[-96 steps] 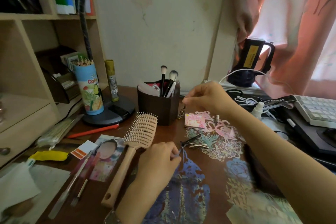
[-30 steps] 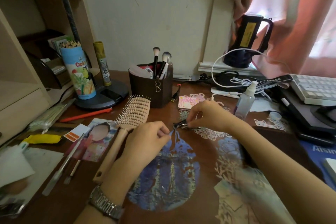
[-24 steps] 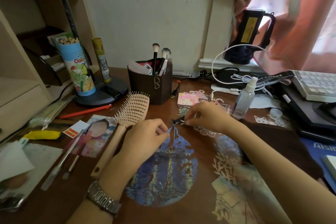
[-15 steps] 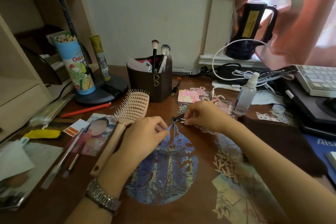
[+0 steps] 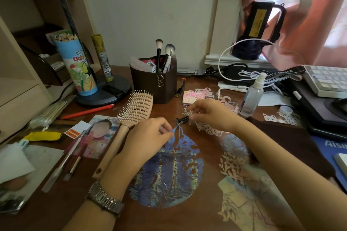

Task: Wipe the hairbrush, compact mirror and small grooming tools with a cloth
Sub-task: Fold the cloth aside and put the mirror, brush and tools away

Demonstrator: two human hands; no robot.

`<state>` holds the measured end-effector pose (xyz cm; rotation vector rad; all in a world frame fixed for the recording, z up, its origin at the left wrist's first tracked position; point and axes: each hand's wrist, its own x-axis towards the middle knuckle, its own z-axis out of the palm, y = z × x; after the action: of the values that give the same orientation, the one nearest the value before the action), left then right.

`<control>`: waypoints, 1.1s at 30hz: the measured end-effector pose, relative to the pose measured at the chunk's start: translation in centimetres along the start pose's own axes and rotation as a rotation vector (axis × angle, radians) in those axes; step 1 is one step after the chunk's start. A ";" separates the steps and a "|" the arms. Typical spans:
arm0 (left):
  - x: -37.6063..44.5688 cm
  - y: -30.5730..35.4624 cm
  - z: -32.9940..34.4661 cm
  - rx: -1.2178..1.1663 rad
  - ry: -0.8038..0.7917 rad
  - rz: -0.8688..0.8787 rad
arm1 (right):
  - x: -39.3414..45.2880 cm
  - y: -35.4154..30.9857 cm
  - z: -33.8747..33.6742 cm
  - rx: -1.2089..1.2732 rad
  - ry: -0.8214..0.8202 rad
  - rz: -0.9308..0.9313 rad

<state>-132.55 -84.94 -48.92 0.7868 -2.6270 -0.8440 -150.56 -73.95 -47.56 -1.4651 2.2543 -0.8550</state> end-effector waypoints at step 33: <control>0.1 -0.9 0.0 -0.088 -0.008 0.022 | 4.9 -7.2 -2.7 0.105 0.263 -0.123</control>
<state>-132.24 -85.60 -49.44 0.7312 -2.5808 -0.9517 -148.97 -79.64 -40.59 -1.5326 2.2760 -1.2505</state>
